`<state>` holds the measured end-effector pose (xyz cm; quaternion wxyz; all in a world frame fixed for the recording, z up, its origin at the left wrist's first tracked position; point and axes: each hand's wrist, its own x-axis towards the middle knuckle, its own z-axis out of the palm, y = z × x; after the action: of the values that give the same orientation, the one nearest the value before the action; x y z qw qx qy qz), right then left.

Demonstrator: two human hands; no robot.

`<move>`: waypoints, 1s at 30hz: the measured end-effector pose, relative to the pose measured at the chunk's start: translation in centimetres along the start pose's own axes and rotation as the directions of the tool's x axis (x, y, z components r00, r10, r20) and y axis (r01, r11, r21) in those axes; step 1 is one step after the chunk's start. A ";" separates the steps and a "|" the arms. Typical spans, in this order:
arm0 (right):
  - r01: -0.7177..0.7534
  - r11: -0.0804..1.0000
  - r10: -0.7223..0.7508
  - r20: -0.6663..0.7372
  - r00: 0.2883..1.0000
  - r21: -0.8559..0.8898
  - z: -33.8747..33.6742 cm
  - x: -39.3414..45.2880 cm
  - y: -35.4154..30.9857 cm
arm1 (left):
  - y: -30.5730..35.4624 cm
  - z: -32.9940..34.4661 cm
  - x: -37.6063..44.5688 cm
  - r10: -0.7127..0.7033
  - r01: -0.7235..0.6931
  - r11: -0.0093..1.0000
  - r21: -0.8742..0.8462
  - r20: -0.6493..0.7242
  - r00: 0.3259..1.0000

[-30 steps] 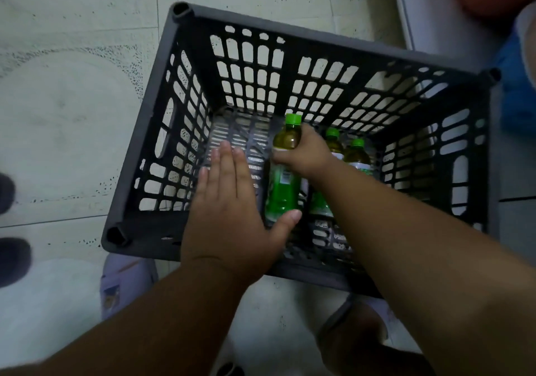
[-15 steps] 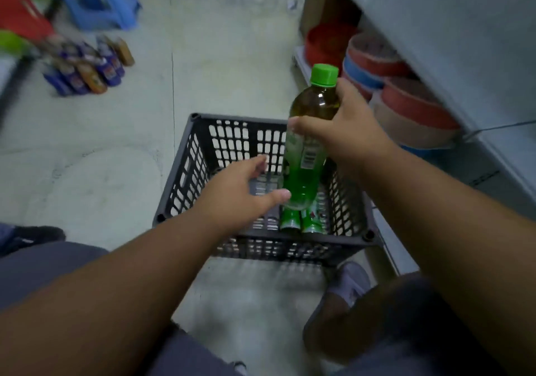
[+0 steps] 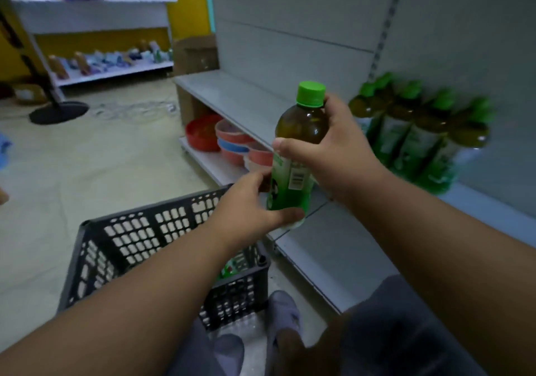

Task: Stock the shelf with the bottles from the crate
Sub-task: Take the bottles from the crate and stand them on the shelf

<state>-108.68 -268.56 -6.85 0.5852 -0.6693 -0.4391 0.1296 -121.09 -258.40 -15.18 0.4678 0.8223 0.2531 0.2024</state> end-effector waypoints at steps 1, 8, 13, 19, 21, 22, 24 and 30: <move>-0.008 1.000 0.008 -0.041 0.999 -0.010 -1.1 -0.1 0.1 | 0.5 0.8 0.7 0.028 -0.028 1.000 0.000 0.036 0.999; -0.094 0.992 0.069 -0.274 0.959 -0.081 -7.7 1.8 4.1 | 2.0 7.1 8.1 0.111 -0.114 0.994 -0.001 0.223 0.968; -0.145 0.984 0.088 -0.435 0.896 -0.101 -11.2 5.1 8.9 | 0.9 12.2 14.4 0.143 -0.193 0.957 0.216 0.227 0.963; -0.217 0.964 0.108 -0.516 0.850 -0.156 -13.4 8.7 14.9 | -2.5 17.9 19.6 0.102 -0.204 0.777 0.596 0.201 0.974; -0.249 0.953 0.126 -0.522 0.844 -0.173 -13.6 9.4 16.2 | -3.3 19.2 20.3 -0.022 -0.130 0.730 0.671 0.213 0.977; -0.266 0.947 0.135 -0.530 0.837 -0.179 -13.6 9.5 16.7 | -3.5 19.8 20.5 -0.061 -0.099 0.717 0.690 0.204 0.977; -0.308 0.930 0.159 -0.534 0.830 -0.202 -13.4 9.4 17.5 | -3.7 20.8 20.7 -0.091 -0.068 0.686 0.725 0.177 0.980; -0.551 0.686 0.328 -0.473 0.818 -0.475 -12.0 7.1 20.9 | -3.8 21.6 20.9 -0.096 -0.065 0.616 0.785 0.157 0.983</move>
<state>-87.21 -269.89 -19.85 0.3650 -0.9156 -0.1685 0.0033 -93.08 -258.51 -26.87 0.0831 0.9566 0.2790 -0.0096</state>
